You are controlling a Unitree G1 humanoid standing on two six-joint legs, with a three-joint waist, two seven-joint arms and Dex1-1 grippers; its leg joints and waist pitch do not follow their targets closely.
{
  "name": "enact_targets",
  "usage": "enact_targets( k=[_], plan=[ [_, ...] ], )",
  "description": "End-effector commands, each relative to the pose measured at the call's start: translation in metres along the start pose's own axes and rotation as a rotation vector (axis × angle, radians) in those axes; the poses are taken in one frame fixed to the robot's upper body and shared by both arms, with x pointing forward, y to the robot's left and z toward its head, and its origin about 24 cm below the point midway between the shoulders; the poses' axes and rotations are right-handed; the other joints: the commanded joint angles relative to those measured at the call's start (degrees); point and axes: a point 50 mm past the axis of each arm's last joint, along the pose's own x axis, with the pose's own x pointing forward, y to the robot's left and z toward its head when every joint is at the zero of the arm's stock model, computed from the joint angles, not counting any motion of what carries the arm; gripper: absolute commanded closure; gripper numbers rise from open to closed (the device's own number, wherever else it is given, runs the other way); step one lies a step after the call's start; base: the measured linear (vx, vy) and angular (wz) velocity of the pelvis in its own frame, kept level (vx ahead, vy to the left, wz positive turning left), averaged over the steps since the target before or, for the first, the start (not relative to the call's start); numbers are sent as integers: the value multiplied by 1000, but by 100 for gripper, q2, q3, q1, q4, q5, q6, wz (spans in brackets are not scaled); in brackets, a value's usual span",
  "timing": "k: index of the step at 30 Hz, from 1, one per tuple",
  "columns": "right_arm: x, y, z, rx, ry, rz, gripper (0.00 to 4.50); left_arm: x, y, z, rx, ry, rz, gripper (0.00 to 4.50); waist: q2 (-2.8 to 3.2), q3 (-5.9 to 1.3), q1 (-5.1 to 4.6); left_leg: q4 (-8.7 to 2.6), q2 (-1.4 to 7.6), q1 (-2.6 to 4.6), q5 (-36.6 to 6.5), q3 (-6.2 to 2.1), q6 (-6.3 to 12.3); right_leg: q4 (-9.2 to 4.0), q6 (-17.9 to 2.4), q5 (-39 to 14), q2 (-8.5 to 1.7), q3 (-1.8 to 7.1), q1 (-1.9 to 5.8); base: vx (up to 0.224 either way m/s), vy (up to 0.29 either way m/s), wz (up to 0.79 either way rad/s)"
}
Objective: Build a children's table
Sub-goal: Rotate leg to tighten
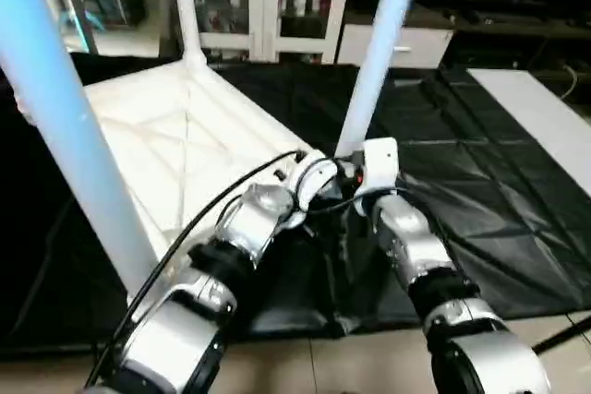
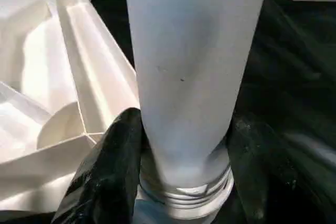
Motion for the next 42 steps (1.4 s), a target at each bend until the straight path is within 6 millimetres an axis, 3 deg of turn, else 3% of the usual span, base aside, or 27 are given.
enact_targets(
  k=[1, 2, 3, 4, 6, 7, 9, 10, 11, 12, 13, 17, 18, 20, 24, 27, 29, 32, 34, 42],
  plan=[
    [-4, 23, -20, 59, 48, 162, 248, -4, 4, 26, 48, -153, 38, 450, -18, -280, 46, -489, 67, 22, -1789, 23, 278, -388, -1082, -1617, -185, 89, 196, 0, 0, 0],
    [-5, 19, -17, 66, 30, 172, 248, -4, 5, 25, 48, -154, 34, 450, -24, -291, 71, -482, 66, 8, -1633, 32, 298, -370, -1109, -1494, -191, 93, 213, 0, 0, 0],
    [-5, 19, -17, 66, 30, 172, 181, -4, 5, 25, 48, -154, 34, 450, -27, -288, 88, -482, 66, 10, -1582, 39, 318, -371, -1113, -1457, -188, 93, 216, 0, 0, 0],
    [-9, 10, -12, 57, -7, 176, 181, -5, 5, 23, 55, -158, 14, 450, 2, -286, 133, -485, 67, 18, -1477, 45, 340, -369, -1112, -1441, -188, 96, 219, 0, 0, 0],
    [-18, -5, -3, 31, -53, 188, 170, -7, 3, 19, 72, -168, -31, 450, -25, -300, 158, -474, 72, 0, -1338, 47, 424, -349, -1120, -1234, -182, 96, 242, 0, 0, 0],
    [-26, -16, 3, 10, -77, 202, 154, -10, 2, 15, 85, -168, -62, 450, 2, -292, 177, -486, 70, -13, -1264, 37, 457, -346, -1116, -1182, -176, 91, 269, 0, 0, 0],
    [-33, -23, 6, -4, -91, 209, 141, -11, 2, 12, 91, -163, -76, 450, -14, -295, 170, -483, 85, -42, -1160, 29, 494, -319, -1139, -1095, -178, 90, 287, 0, 0, 0],
    [-43, -33, 10, -28, -97, 228, 133, -14, 1, 9, 110, -161, -115, 450, 1, -302, 173, -472, 89, -8, -1146, 45, 515, -330, -1194, -1071, -175, 94, 257, 0, 0, 0],
    [-46, -35, 12, -38, -98, 234, 133, -15, 1, 7, 116, -160, -127, 450, -15, -307, 195, -461, 91, -11, -1064, 49, 543, -313, -1222, -1001, -172, 99, 271, 0, 0, 0],
    [-56, -46, 15, -83, -95, 246, 126, -17, 1, 3, 127, -151, -154, 450, 7, -288, 221, -469, 100, -9, -1003, 51, 563, -314, -1251, -966, -171, 101, 268, 0, 0, 0],
    [-68, -56, 19, -92, -79, 278, 112, -20, -1, -3, 153, -132, -212, 450, 16, -277, 254, -463, 102, 7, -1016, 64, 571, -323, -1243, -1008, -163, 110, 255, 0, 0, 0],
    [-82, -66, 22, -92, -48, 322, 84, -24, -5, -12, 200, -111, -288, 450, 34, -249, 281, -493, 100, 24, -1309, 74, 504, -363, -1186, -1389, -157, 119, 222, 0, 0, 0],
    [-103, -73, 26, -169, 10, 440, 84, -30, -10, -23, 231, -83, -391, 450, 58, -247, 305, -496, 114, 42, -1460, 67, 436, -380, -1121, -1555, -162, 123, 219, 0, 0, 0],
    [-119, -75, 28, -219, 66, 535, 69, -37, -13, -32, 253, -66, -466, 450, 57, -235, 380, -512, 153, 68, -1562, 65, 408, -378, -1091, -1523, -157, 147, 217, 0, 0, 0],
    [-141, -72, 27, -254, 193, 719, 31, -53, -22, -40, 305, -80, -651, 450, 65, -226, 393, -538, 148, 38, -1685, 44, 351, -374, -1011, -1693, -172, 142, 229, 0, 0, 0],
    [-144, -65, 25, -253, 248, 810, 6, -59, -23, -46, 322, -46, -710, 450, 64, -210, 385, -535, 148, 70, -1812, 62, 299, -405, -997, -1916, -169, 154, 160, 0, 0, 0],
    [-141, -63, 23, -272, 260, 826, 6, -59, -23, -47, 328, -34, -718, 450, 71, -220, 385, -535, 157, 64, -1754, 55, 242, -384, -1024, -1817, -177, 158, 162, 0, 0, 0],
    [-129, -55, 21, -328, 258, 844, 6, -64, -22, -51, 352, -6, -756, 450, 31, -229, 350, -536, 132, 10, -1600, 50, 199, -347, -1004, -1778, -185, 148, 193, 0, 0, 0],
    [-123, -50, 20, -354, 258, 859, 6, -66, -22, -52, 358, -4, -754, 450, 35, -228, 354, -525, 139, 48, -1584, 63, 196, -357, -1008, -1752, -182, 156, 171, 0, 0, 0],
    [-111, -47, 13, -450, 337, 939, 6, -67, -18, -51, 359, 0, -738, 450, 31, -256, 363, -481, 129, 46, -1219, 88, 295, -274, -1225, -1129, -173, 155, 221, 0, 0, 0]
  ],
)
